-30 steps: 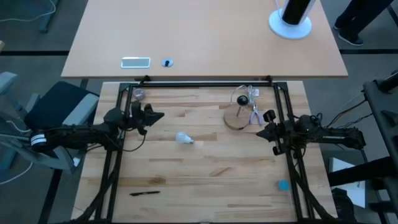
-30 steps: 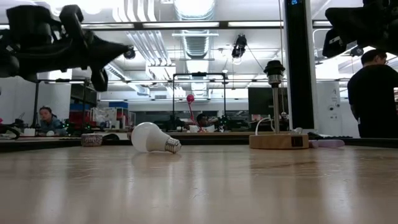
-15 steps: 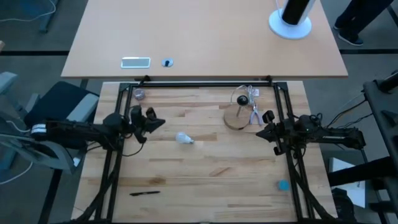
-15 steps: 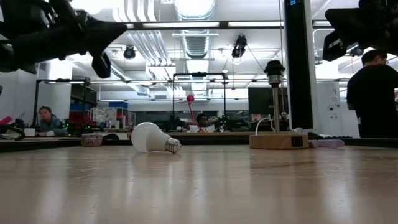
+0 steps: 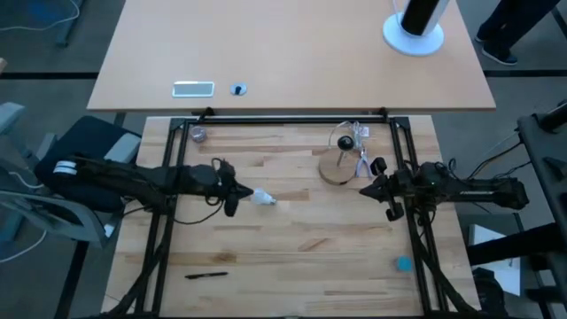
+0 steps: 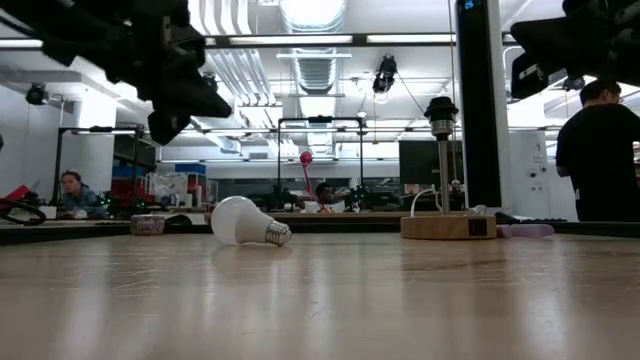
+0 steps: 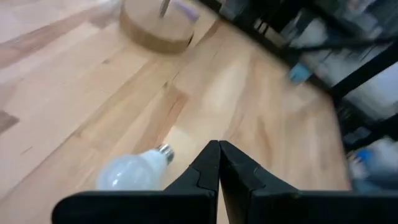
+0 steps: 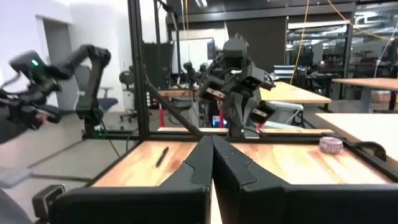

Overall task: Screw lightbulb
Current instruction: Insert the lightbulb on the lamp

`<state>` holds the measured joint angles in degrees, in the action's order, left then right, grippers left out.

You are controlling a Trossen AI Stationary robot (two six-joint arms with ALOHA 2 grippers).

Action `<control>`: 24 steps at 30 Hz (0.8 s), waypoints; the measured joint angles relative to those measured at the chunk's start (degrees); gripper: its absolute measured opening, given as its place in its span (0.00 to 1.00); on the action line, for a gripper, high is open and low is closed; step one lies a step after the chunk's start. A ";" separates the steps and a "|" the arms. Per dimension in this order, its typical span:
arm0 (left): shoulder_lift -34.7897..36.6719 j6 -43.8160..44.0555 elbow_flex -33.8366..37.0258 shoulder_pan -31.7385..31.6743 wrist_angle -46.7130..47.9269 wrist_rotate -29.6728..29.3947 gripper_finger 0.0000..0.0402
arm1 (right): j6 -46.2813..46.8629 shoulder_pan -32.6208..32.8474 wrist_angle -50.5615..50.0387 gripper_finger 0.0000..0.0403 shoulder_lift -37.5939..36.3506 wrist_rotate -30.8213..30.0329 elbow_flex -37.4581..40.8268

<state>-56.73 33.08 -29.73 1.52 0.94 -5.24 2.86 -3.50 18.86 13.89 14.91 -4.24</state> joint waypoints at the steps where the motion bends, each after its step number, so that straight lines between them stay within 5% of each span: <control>1: -0.89 -0.73 -1.58 0.03 2.59 -0.44 0.00 | -1.06 0.02 0.16 0.00 1.92 -0.01 -1.15; 7: -4.77 -2.36 -6.67 0.24 13.74 -3.82 0.00 | -5.99 0.00 -0.29 0.00 14.61 -2.01 -8.35; 24: -11.82 -0.44 -4.46 0.92 15.55 -7.84 0.00 | -9.44 0.00 -3.18 0.00 49.57 -7.58 -26.94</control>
<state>-68.55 32.64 -34.19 2.44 16.49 -13.08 -6.58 -3.51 15.68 63.46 7.32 -31.18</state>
